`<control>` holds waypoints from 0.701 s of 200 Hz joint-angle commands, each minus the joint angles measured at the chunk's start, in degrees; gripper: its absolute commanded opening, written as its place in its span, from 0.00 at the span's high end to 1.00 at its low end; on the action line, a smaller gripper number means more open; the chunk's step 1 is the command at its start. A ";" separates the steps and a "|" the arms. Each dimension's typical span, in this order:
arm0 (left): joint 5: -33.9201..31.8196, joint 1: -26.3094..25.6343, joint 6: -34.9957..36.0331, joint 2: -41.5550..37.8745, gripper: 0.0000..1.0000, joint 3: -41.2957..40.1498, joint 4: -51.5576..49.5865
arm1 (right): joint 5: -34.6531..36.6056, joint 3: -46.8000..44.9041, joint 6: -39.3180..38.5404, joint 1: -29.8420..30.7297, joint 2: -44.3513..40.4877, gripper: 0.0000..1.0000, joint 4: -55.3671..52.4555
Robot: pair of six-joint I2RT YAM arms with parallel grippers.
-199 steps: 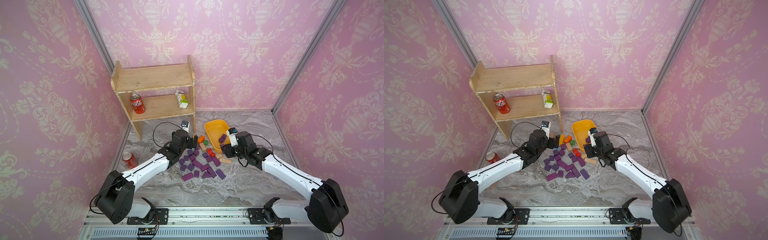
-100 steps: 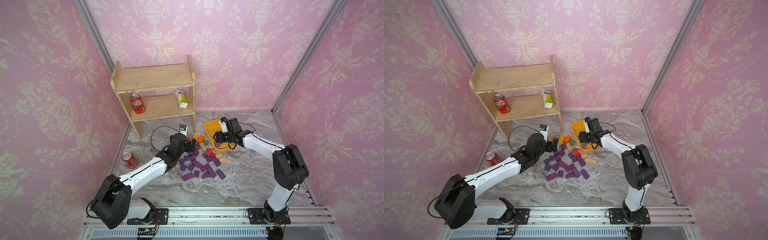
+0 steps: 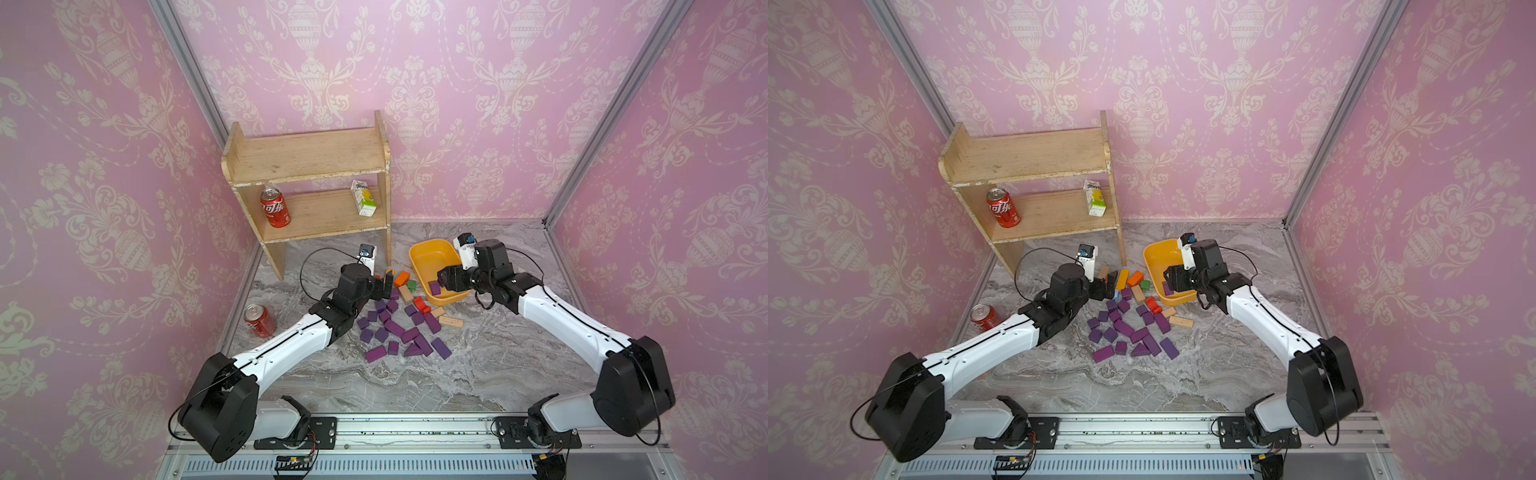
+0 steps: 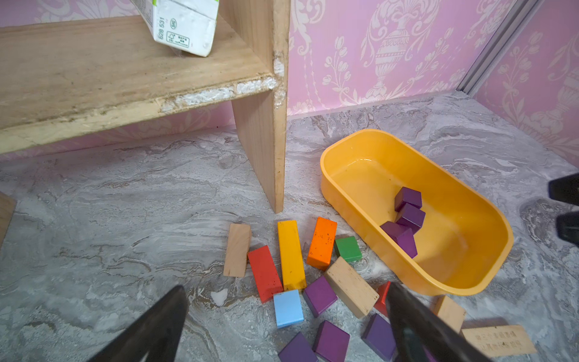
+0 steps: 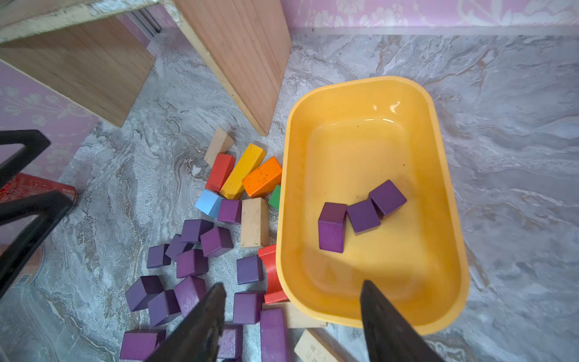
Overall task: Pick purple bricks into the storage bin
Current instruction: Pick up the building block from the center of the board.
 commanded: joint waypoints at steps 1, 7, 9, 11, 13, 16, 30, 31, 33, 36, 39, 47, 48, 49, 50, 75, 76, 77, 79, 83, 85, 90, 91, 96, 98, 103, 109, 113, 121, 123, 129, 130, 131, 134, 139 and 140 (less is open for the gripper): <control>4.52 0.56 1.68 1.37 0.01 2.06 1.27 | 2.48 -5.81 -0.44 1.47 -5.03 0.31 -3.95; 5.33 0.56 1.72 1.55 0.01 1.97 1.89 | 2.45 -7.33 -0.26 1.58 -6.48 0.31 -4.35; 5.49 0.56 1.77 1.57 0.01 1.91 2.11 | 2.49 -7.90 -0.22 1.66 -6.92 0.31 -4.48; 5.77 0.56 1.78 1.60 0.01 1.85 2.36 | 2.49 -8.39 -0.14 1.65 -7.36 0.31 -4.60; 6.04 0.56 1.77 1.65 0.01 1.81 2.60 | 2.56 -8.94 -0.01 1.76 -7.80 0.31 -4.71; 6.29 0.56 1.77 1.66 0.01 1.65 2.95 | 2.63 -9.58 0.23 1.74 -8.41 0.31 -4.96; 7.85 0.56 2.11 1.86 0.01 1.03 4.39 | 2.17 -12.65 1.46 1.88 -11.13 0.33 -5.41; 7.94 0.56 2.15 1.85 0.01 1.02 4.49 | 2.07 -12.98 1.55 1.90 -11.21 0.33 -5.40; 8.06 0.56 2.17 1.87 0.01 0.90 4.56 | 1.88 -13.40 1.66 1.91 -11.57 0.33 -5.40; 8.13 0.56 2.35 1.85 0.01 0.79 4.73 | 1.43 -14.06 1.95 1.85 -12.18 0.33 -5.28; 8.38 0.56 2.44 1.80 0.01 0.75 4.77 | 0.91 -14.67 2.05 1.83 -12.58 0.33 -5.04; 8.56 0.56 2.73 1.85 0.01 0.57 4.41 | -0.87 -16.42 2.48 1.97 -13.66 0.34 -4.05; 8.51 0.56 2.73 1.80 0.01 0.57 4.28 | -1.08 -16.71 2.50 1.99 -13.75 0.34 -3.89; 8.45 0.56 2.73 1.82 0.01 0.52 4.13 | -1.27 -16.85 2.56 1.95 -13.84 0.34 -3.72; 8.37 0.56 2.73 1.79 0.01 0.54 3.96 | -1.45 -17.10 2.67 1.98 -14.01 0.34 -3.59; 8.19 0.56 1.63 0.00 0.01 -1.38 1.79 | -3.13 -21.26 4.69 2.18 -14.77 0.34 0.08; 8.15 0.56 1.52 -0.14 0.01 -1.55 1.78 | -3.17 -21.37 4.75 2.23 -14.74 0.34 0.16; 8.09 0.56 1.42 -0.25 0.01 -1.72 1.78 | -3.24 -21.51 4.78 2.20 -14.64 0.34 0.28; 8.12 0.56 1.24 -0.44 0.01 -2.07 1.91 | -3.33 -21.71 4.84 2.23 -14.52 0.34 0.48; 7.99 0.56 0.68 -0.95 0.01 -2.71 2.12 | -3.47 -21.98 4.96 2.32 -14.21 0.35 0.93; 7.91 0.56 0.35 -1.21 0.01 -3.04 2.30 | -3.59 -22.15 5.02 2.39 -14.02 0.35 1.11; 7.62 0.56 -0.36 -1.82 0.01 -3.89 2.61 | -3.61 -22.47 5.15 2.63 -13.54 0.35 1.67; 7.52 0.56 -0.49 -1.97 0.01 -3.95 2.63 | -3.59 -22.46 5.20 2.67 -13.34 0.35 1.74; 7.33 0.56 -1.10 -2.57 0.01 -4.26 3.01 | -3.61 -22.61 5.31 3.06 -12.73 0.35 2.39; 7.24 0.56 -1.28 -2.84 0.01 -5.15 3.07 | -3.58 -22.68 5.33 3.24 -12.44 0.35 2.66; 7.16 0.56 -1.85 -3.48 0.01 -6.58 3.47 | -3.41 -22.68 5.44 3.76 -11.79 0.35 3.28; 6.94 0.56 -2.35 -4.25 0.01 -7.38 3.85 | -3.30 -22.57 5.54 4.50 -10.87 0.35 3.92; 6.76 0.56 -2.72 -4.72 0.01 -7.75 4.00 | -3.12 -22.33 5.56 5.02 -10.33 0.36 4.20; 6.15 0.61 -3.20 -5.54 0.01 -8.42 4.33 | -2.09 -21.73 5.47 6.28 -8.82 0.36 4.52; 6.00 0.57 -3.30 -5.72 0.01 -8.62 4.37 | -1.79 -21.56 5.48 6.50 -8.43 0.36 4.53; 5.52 0.56 -3.34 -6.24 0.01 -8.89 4.28 | -0.78 -21.04 5.26 7.51 -7.48 0.37 4.60; 5.46 0.56 -3.38 -6.29 0.01 -8.91 4.26 | -0.59 -20.95 5.25 7.66 -7.36 0.37 4.61; 5.39 0.56 -3.36 -6.35 0.01 -8.96 4.25 | -0.41 -20.91 5.25 7.73 -7.13 0.37 4.62; 5.19 0.56 -3.38 -6.61 0.01 -9.14 4.24 | 0.05 -20.67 5.17 8.16 -6.55 0.37 4.74; 4.84 0.56 -3.40 -7.05 0.01 -9.40 4.15 | 0.65 -20.32 5.18 8.68 -5.65 0.38 4.83; 4.81 0.56 -3.42 -7.09 0.01 -9.43 4.15 | 0.74 -20.20 5.17 8.68 -5.57 0.38 4.86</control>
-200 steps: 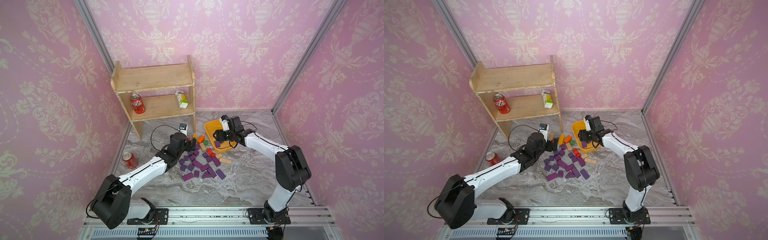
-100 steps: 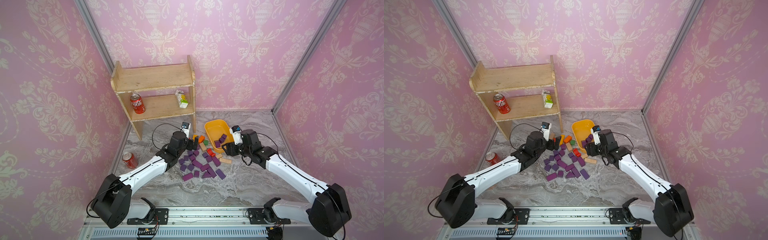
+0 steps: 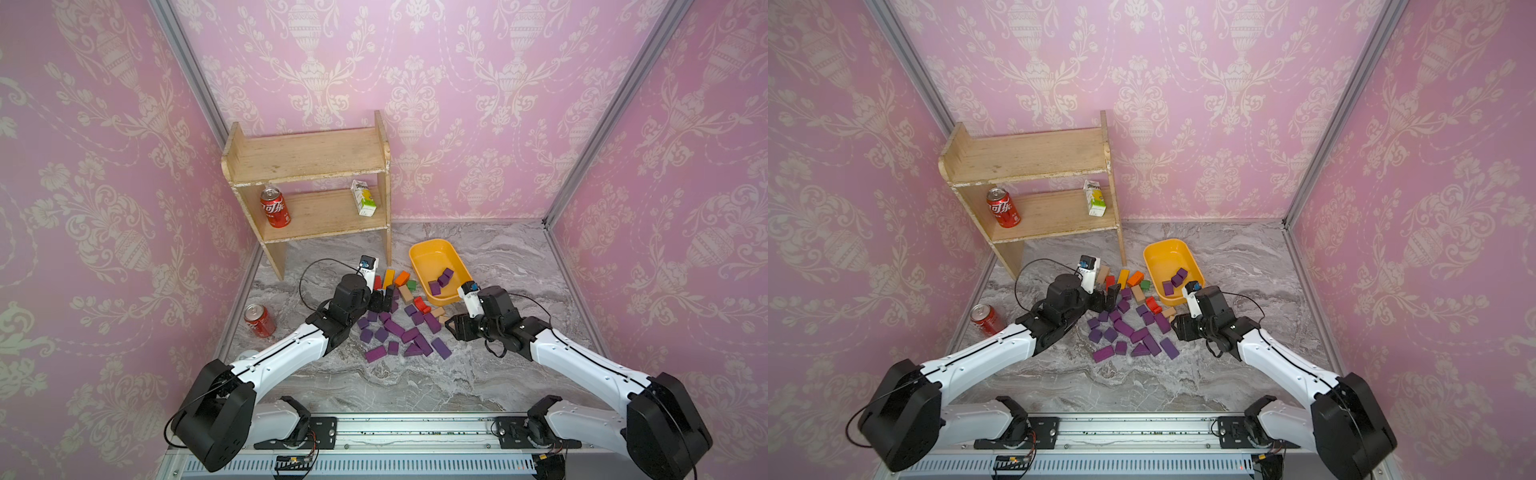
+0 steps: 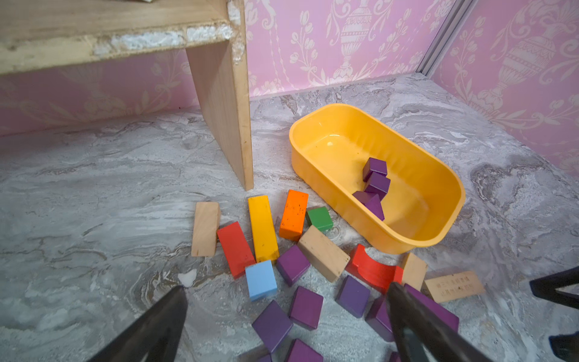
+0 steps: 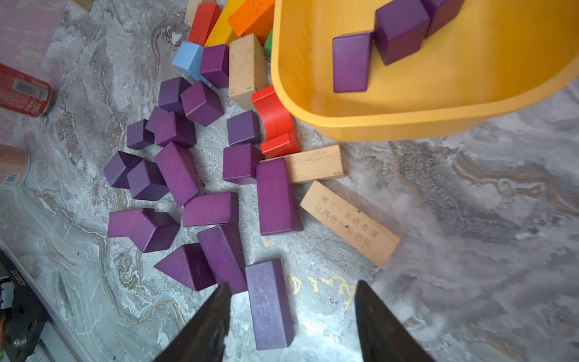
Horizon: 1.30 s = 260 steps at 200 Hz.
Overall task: Pick purple bricks into the storage bin
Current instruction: Pick up the building block from the center of the board.
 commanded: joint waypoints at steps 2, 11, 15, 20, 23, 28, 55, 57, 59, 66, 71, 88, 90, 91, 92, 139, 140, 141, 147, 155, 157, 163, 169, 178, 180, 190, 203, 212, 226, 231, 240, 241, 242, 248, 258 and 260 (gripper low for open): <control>-1.83 0.56 -2.00 -2.68 0.01 -1.34 0.85 | 2.44 1.97 0.53 2.59 3.59 0.38 2.48; -2.23 0.56 -1.83 -3.20 0.01 -1.60 0.85 | 2.68 2.44 0.35 2.98 5.20 0.41 2.85; -2.38 0.56 -1.66 -3.36 0.01 -1.61 0.78 | 2.93 2.73 0.33 3.15 5.88 0.41 2.93; -2.70 0.56 -1.58 -3.51 0.01 -1.66 0.63 | 3.28 2.96 0.33 3.27 6.71 0.42 3.05; -2.82 0.56 -1.54 -3.49 0.01 -1.62 0.45 | 3.38 3.11 0.25 3.42 7.22 0.42 3.16; -3.15 0.56 -1.48 -3.63 0.01 -1.46 0.20 | 3.56 3.37 0.02 3.57 7.93 0.42 3.48; -3.63 0.56 -1.41 -3.29 0.01 -0.76 -0.36 | 3.38 5.12 -2.10 4.40 11.74 0.40 4.33; -3.52 0.56 -1.40 -3.29 0.01 -0.67 -0.42 | 3.59 5.39 -2.19 4.50 12.04 0.40 4.20; -3.50 0.56 -1.33 -3.29 0.01 -0.63 -0.55 | 3.85 5.61 -2.21 4.55 12.33 0.40 3.97; -3.45 0.56 -1.02 -3.29 0.01 -0.02 -1.43 | 4.45 6.63 -2.52 4.68 13.47 0.39 3.18; -3.47 0.56 -0.79 -3.42 0.01 0.54 -2.50 | 4.68 7.19 -2.86 4.72 14.28 0.40 2.68; -3.44 0.56 -0.06 -4.49 0.01 3.00 -7.47 | 6.03 8.39 -3.04 4.81 16.11 0.40 1.98; -3.43 0.56 0.01 -4.66 0.01 3.08 -7.98 | 6.19 8.43 -2.98 4.76 16.27 0.41 1.99; -3.42 0.56 0.07 -4.75 0.01 3.11 -8.18 | 6.26 8.48 -2.95 4.79 16.36 0.41 1.96; -3.41 0.56 0.14 -4.84 0.01 3.12 -8.37 | 6.43 8.46 -2.94 4.81 16.44 0.41 1.99; -5.25 0.56 -0.04 -7.85 0.01 1.73 -8.34 | 6.04 10.04 -3.63 4.75 20.70 0.41 2.44; -5.29 0.56 -0.09 -7.89 0.01 1.69 -8.27 | 6.01 10.07 -3.58 4.79 20.77 0.41 2.41; -5.40 0.56 -0.11 -7.90 0.01 1.66 -8.24 | 6.00 10.14 -3.61 4.77 20.80 0.41 2.39; -5.46 0.61 -0.40 -7.97 0.01 1.39 -7.89 | 6.03 10.33 -3.58 4.82 21.18 0.42 2.61; -5.19 0.56 -0.65 -8.00 0.01 0.82 -6.98 | 6.18 10.53 -3.63 4.82 21.48 0.43 2.82; -5.06 0.56 -0.66 -7.94 0.01 0.71 -6.74 | 6.23 10.52 -3.69 4.80 21.46 0.43 2.92; -4.83 0.56 -0.68 -7.85 0.01 0.38 -6.28 | 6.33 10.50 -3.78 4.78 21.67 0.44 3.34; -4.79 0.56 -0.85 -7.66 0.01 0.22 -6.12 | 6.48 10.55 -3.93 4.77 21.85 0.46 3.45; -4.73 0.56 -1.00 -7.32 0.01 0.48 -6.58 | 6.57 10.88 -4.06 4.83 22.08 0.47 3.59; -4.72 0.56 -1.08 -7.24 0.01 0.63 -6.72 | 6.50 10.94 -4.18 4.83 22.14 0.48 3.58; -4.64 0.56 -1.52 -6.95 0.01 1.24 -7.69 | 6.19 11.24 -4.30 4.77 22.62 0.51 3.45; -4.74 0.56 -2.09 -6.91 0.01 2.37 -8.91 | 5.60 11.52 -4.17 4.90 23.02 0.53 3.24; -5.01 0.56 -2.44 -7.08 0.01 2.83 -9.58 | 5.58 11.28 -4.07 4.99 22.99 0.54 3.50; -5.68 0.56 -2.71 -7.55 0.01 2.54 -9.55 | 6.10 10.78 -3.94 5.26 22.75 0.54 3.69; -5.86 0.56 -2.69 -7.68 0.01 2.35 -9.43 | 6.03 10.66 -3.98 5.23 22.68 0.55 3.73; -6.24 0.56 -2.69 -7.90 0.01 2.02 -9.18 | 6.08 10.27 -3.94 5.41 22.43 0.55 3.71; -6.32 0.56 -2.73 -7.91 0.01 1.96 -9.22 | 6.07 10.24 -3.91 5.43 22.38 0.55 3.70; -6.35 0.56 -2.75 -7.91 0.01 1.93 -9.24 | 6.16 10.22 -3.90 5.44 22.31 0.55 3.70; -6.68 0.56 -2.77 -7.92 0.01 1.87 -9.18 | 6.24 10.00 -3.81 5.50 22.09 0.55 3.69; -7.00 0.56 -2.69 -7.74 0.01 1.82 -9.22 | 6.33 9.56 -3.88 5.68 21.52 0.54 3.77; -7.07 0.56 -2.71 -7.63 0.01 1.82 -9.23 | 6.33 9.47 -3.89 5.70 21.45 0.54 3.78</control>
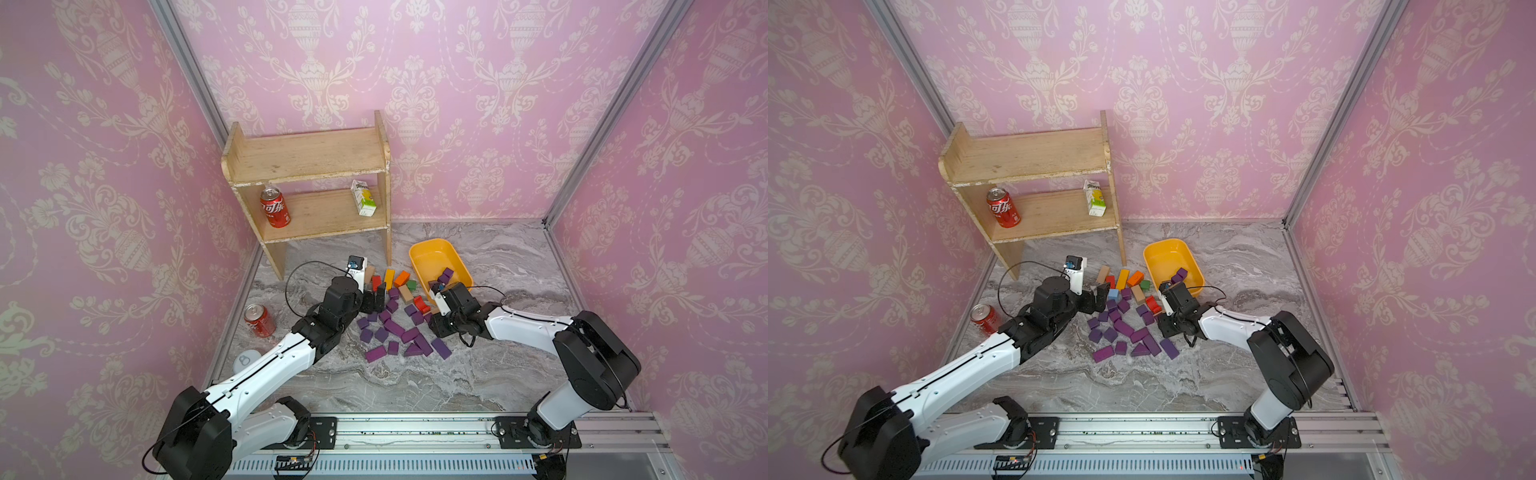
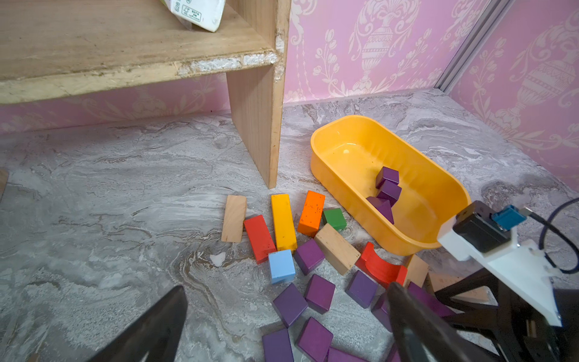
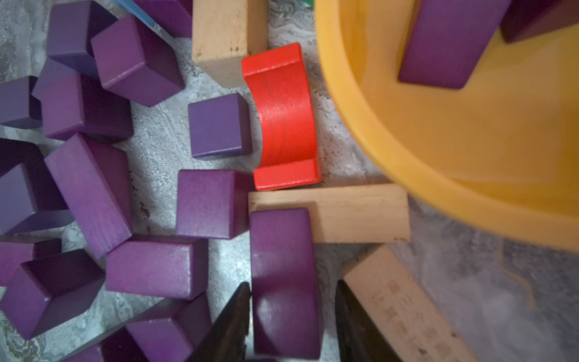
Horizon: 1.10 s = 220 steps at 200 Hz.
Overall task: Pick purple bricks into the storage bin
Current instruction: Pick up the building block from the center of the board.
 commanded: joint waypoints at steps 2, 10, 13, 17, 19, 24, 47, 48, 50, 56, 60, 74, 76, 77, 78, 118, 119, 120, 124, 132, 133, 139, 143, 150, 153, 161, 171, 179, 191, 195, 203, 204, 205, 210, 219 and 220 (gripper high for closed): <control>-2.54 0.56 -1.10 -0.26 0.01 0.64 -1.08 | 0.87 -0.74 -0.59 0.77 -1.28 0.54 0.00; -2.65 0.56 -1.05 0.08 0.01 0.79 -1.02 | 1.27 -0.95 -0.44 0.96 -1.54 0.54 -0.27; -2.59 0.56 -1.05 0.25 0.01 0.94 -1.04 | 1.45 -0.95 -0.36 0.98 -1.56 0.54 -0.43; -2.53 0.56 -1.05 0.43 0.01 1.04 -1.08 | 1.65 -0.96 -0.36 1.07 -1.57 0.54 -0.67; -2.49 0.56 -1.05 0.56 0.01 1.11 -1.08 | 1.72 -0.96 -0.34 1.12 -1.57 0.54 -0.81; -2.41 0.56 -1.05 0.82 0.01 1.33 -1.09 | 1.88 -0.95 -0.41 1.24 -1.57 0.54 -1.01; -1.98 0.56 -0.96 2.20 0.01 1.88 -0.75 | 4.76 -0.71 -1.25 2.96 -1.59 0.54 -2.39; -1.96 0.56 -0.96 2.30 0.01 1.87 -0.74 | 4.88 -0.70 -1.32 2.99 -1.58 0.54 -2.38; -2.00 0.56 -0.96 2.44 0.01 1.87 -0.71 | 5.06 -0.76 -1.41 3.11 -1.53 0.54 -2.44; -1.87 0.56 -0.91 2.73 0.01 1.87 -0.66 | 5.34 -0.65 -1.42 3.27 -1.20 0.54 -2.61; -1.58 0.56 -0.86 2.90 0.01 1.87 -0.57 | 5.42 -0.57 -1.38 3.36 -0.95 0.54 -2.77; -0.89 0.56 -0.87 3.51 0.01 1.92 0.11 | 5.80 -0.06 -1.34 3.31 0.28 0.55 -3.16; -0.79 0.56 -0.80 3.60 0.01 1.88 0.25 | 5.82 -0.03 -1.33 3.30 0.39 0.55 -3.17; -0.71 0.56 -0.79 3.65 0.01 1.87 0.28 | 5.80 -0.01 -1.31 3.33 0.42 0.56 -3.17; -0.63 0.56 -0.74 3.68 0.01 1.87 0.30 | 5.84 0.00 -1.35 3.30 0.53 0.56 -3.12; 6.23 0.56 5.96 4.76 0.01 1.85 1.40 | 5.52 0.01 -1.46 3.32 -0.73 0.63 -2.22; 6.36 0.56 6.19 4.77 0.01 1.86 1.39 | 5.53 -0.03 -1.47 3.34 -0.80 0.63 -2.21; 6.64 0.56 6.31 4.77 0.01 1.86 1.34 | 5.53 -0.05 -1.47 3.35 -0.92 0.63 -2.16; 7.70 0.56 7.48 4.85 0.01 1.89 1.14 | 5.50 -0.09 -1.47 3.34 -1.37 0.64 -2.13; 9.62 0.56 8.82 4.85 0.01 1.87 0.63 | 5.38 -0.31 -1.55 3.29 -2.43 0.65 -2.11; 9.76 0.56 8.99 4.76 0.01 1.87 0.56 | 5.37 -0.32 -1.55 3.33 -2.53 0.65 -2.11; 11.09 0.56 9.46 4.75 0.01 1.87 0.18 | 5.07 -0.34 -1.50 3.19 -3.35 0.65 -2.04; 11.94 0.56 9.58 4.68 0.01 1.91 -0.02 | 4.71 -0.38 -1.55 3.16 -3.92 0.65 -2.03; 13.48 0.56 9.59 4.63 0.01 1.91 -0.39 | 4.21 -0.27 -1.41 3.10 -4.94 0.66 -2.02; 14.16 0.56 9.59 4.60 0.01 1.87 -0.45 | 4.05 -0.19 -1.32 3.01 -5.30 0.66 -2.07; 15.98 0.56 9.59 4.51 0.01 1.87 -0.51 | 3.12 0.22 -1.24 2.67 -6.34 0.66 -2.34; 18.08 0.56 9.67 4.28 0.01 1.74 -0.26 | 2.23 0.96 -0.98 2.20 -7.62 0.67 -2.85; 19.38 0.61 9.76 4.17 0.01 1.54 0.06 | 1.54 1.66 -0.88 1.77 -8.60 0.67 -3.22; 20.73 0.56 9.93 3.85 0.01 1.05 0.70 | 0.22 3.00 -0.77 0.76 -9.95 0.67 -3.81; 21.06 0.61 10.11 3.66 0.01 0.82 0.91 | -0.18 3.49 -0.76 0.31 -10.44 0.67 -4.01; 21.48 0.56 10.29 3.33 0.01 0.33 1.70 | -0.98 4.74 -0.77 -0.73 -11.00 0.66 -4.51; 21.50 0.56 10.33 3.30 0.01 0.27 1.76 | -1.06 4.88 -0.77 -0.93 -11.07 0.67 -4.59; 21.51 0.56 10.36 3.24 0.01 0.19 1.83 | -1.15 5.04 -0.77 -1.11 -11.11 0.66 -4.62; 21.67 0.56 10.38 3.06 0.01 -0.15 2.29 | -1.47 5.90 -0.85 -1.84 -11.30 0.66 -4.87; 21.89 0.56 10.38 2.78 0.01 -0.78 3.29 | -1.81 7.55 -0.98 -3.38 -11.33 0.66 -5.25; 21.92 0.56 10.42 2.76 0.01 -0.82 3.34 | -1.83 7.69 -1.05 -3.57 -11.33 0.66 -5.26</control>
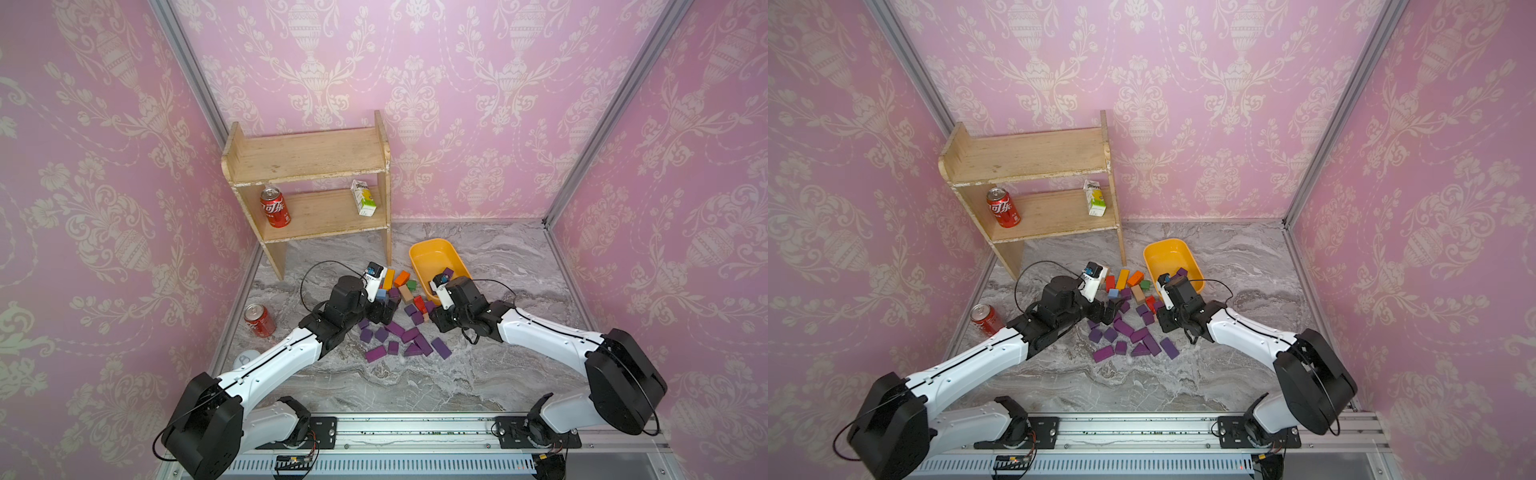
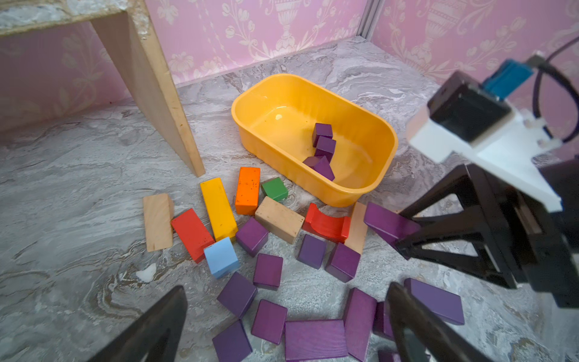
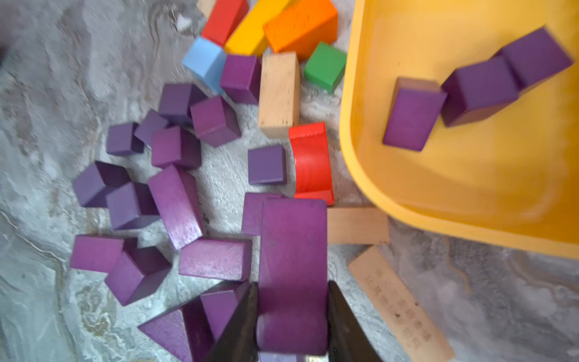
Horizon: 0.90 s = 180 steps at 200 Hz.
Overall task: Pick purple bricks into the storage bin
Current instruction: Place the building block in the storage box.
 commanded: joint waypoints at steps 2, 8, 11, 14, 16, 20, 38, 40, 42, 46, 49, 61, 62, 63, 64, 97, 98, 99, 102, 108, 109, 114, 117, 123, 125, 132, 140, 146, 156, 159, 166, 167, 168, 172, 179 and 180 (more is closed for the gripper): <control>4.20 0.52 2.11 -1.60 0.01 -1.02 2.71 | -2.44 4.83 -0.03 -3.30 -1.64 0.66 -1.84; 4.66 0.52 2.07 -1.75 0.01 -1.28 3.13 | -2.57 6.04 -0.21 -4.37 -1.33 0.66 -1.94; 4.91 0.52 2.01 -1.80 0.01 -1.42 3.36 | -2.79 6.70 -0.34 -5.00 -0.97 0.66 -1.95; 5.03 0.52 1.99 -1.93 0.01 -1.53 3.69 | -2.94 7.34 -0.50 -5.60 -0.66 0.66 -1.88; 5.14 0.52 1.92 -1.97 0.01 -1.64 3.82 | -3.15 7.81 -0.60 -5.99 -0.32 0.66 -1.87; 5.25 0.52 1.75 -2.06 0.01 -1.88 4.11 | -3.73 8.84 -0.81 -6.82 0.37 0.66 -1.75; 5.26 0.52 1.50 -2.19 0.01 -2.60 5.30 | -5.75 14.31 -1.39 -10.19 5.38 0.66 -1.99; 5.15 0.52 1.49 -2.13 0.01 -2.61 5.45 | -5.98 15.02 -1.48 -10.50 6.29 0.66 -2.10; 5.04 0.52 1.49 -2.11 0.01 -2.66 5.51 | -6.11 15.66 -1.53 -10.77 7.09 0.66 -2.23; 4.96 0.52 1.34 -2.09 0.01 -2.63 5.68 | -6.18 17.09 -1.62 -11.30 8.75 0.66 -2.63; 4.87 0.52 1.28 -2.06 0.01 -2.76 5.78 | -6.12 19.08 -1.82 -11.61 9.76 0.66 -2.97; 4.64 0.52 1.10 -2.03 0.01 -2.84 5.97 | -4.88 23.74 -2.95 -12.17 15.28 0.66 -4.45; 4.55 0.52 1.06 -2.03 0.01 -2.86 6.01 | -4.74 24.11 -2.99 -12.21 15.70 0.66 -4.56; 4.47 0.52 1.04 -2.02 0.01 -2.87 5.99 | -4.67 24.48 -3.01 -12.22 16.08 0.66 -4.62; 4.42 0.52 1.07 -2.07 0.01 -2.87 6.03 | -4.59 24.79 -3.03 -12.28 16.49 0.66 -4.78; 1.80 0.52 0.27 -2.45 0.01 -3.88 6.71 | -4.80 33.45 -2.60 -13.30 25.71 0.65 -6.13; 1.82 0.52 0.30 -2.45 0.01 -3.91 6.74 | -4.79 33.58 -2.60 -13.34 25.92 0.65 -6.24; 1.78 0.52 0.31 -2.46 0.01 -3.96 6.71 | -4.78 33.78 -2.60 -13.32 26.16 0.64 -6.34; 1.75 0.52 0.39 -2.58 0.01 -4.06 6.75 | -4.71 34.46 -2.60 -13.37 26.74 0.63 -6.61; 1.58 0.52 0.51 -2.72 0.01 -4.28 7.03 | -4.68 36.18 -2.68 -13.48 27.77 0.59 -7.25; 1.57 0.52 0.50 -2.72 0.01 -4.32 7.03 | -4.58 36.59 -2.73 -13.45 28.15 0.57 -7.56; 1.40 0.52 0.52 -2.72 0.01 -4.53 7.20 | -4.41 37.40 -2.77 -13.48 28.65 0.52 -7.98; 1.33 0.52 0.54 -2.72 0.01 -4.48 7.36 | -4.07 37.87 -2.76 -13.49 28.90 0.48 -8.28; 1.31 0.52 0.71 -2.70 0.01 -4.63 7.35 | -3.77 38.53 -2.80 -13.47 29.09 0.42 -8.66; 1.35 0.52 0.77 -2.72 0.01 -4.61 7.28 | -3.78 38.63 -2.89 -13.56 29.11 0.41 -8.77; 1.38 0.52 1.04 -2.71 0.01 -4.53 7.08 | -3.78 38.89 -3.26 -13.59 28.93 0.39 -8.97; 1.39 0.52 1.10 -2.72 0.01 -4.37 7.02 | -3.61 38.79 -3.67 -13.61 28.21 0.38 -9.24; 1.30 0.52 1.19 -2.73 0.01 -4.44 6.96 | -3.46 38.53 -3.95 -13.58 27.52 0.37 -9.48; 1.22 0.52 1.43 -2.81 0.01 -4.49 6.97 | -3.24 37.85 -4.30 -13.59 25.89 0.38 -10.17; 1.22 0.52 1.52 -2.83 0.01 -4.58 6.99 | -3.32 37.46 -4.43 -13.56 25.21 0.38 -10.32; 1.26 0.52 1.91 -2.81 0.01 -4.71 7.05 | -3.44 36.22 -4.59 -13.56 23.37 0.38 -10.56; 1.24 0.52 1.95 -2.81 0.01 -4.71 7.04 | -3.45 35.98 -4.61 -13.56 23.08 0.38 -10.56; 1.27 0.52 2.05 -2.81 0.01 -4.72 7.08 | -3.50 35.77 -4.61 -13.56 22.76 0.38 -10.52; 1.23 0.52 2.20 -2.81 0.01 -4.83 7.04 | -3.60 34.65 -4.59 -13.48 21.39 0.39 -10.37; 1.28 0.52 2.32 -2.75 0.01 -4.95 7.03 | -3.87 32.07 -4.43 -13.40 19.03 0.39 -9.88; 1.29 0.52 2.33 -2.74 0.01 -4.97 7.03 | -3.93 31.66 -4.44 -13.35 18.54 0.39 -9.78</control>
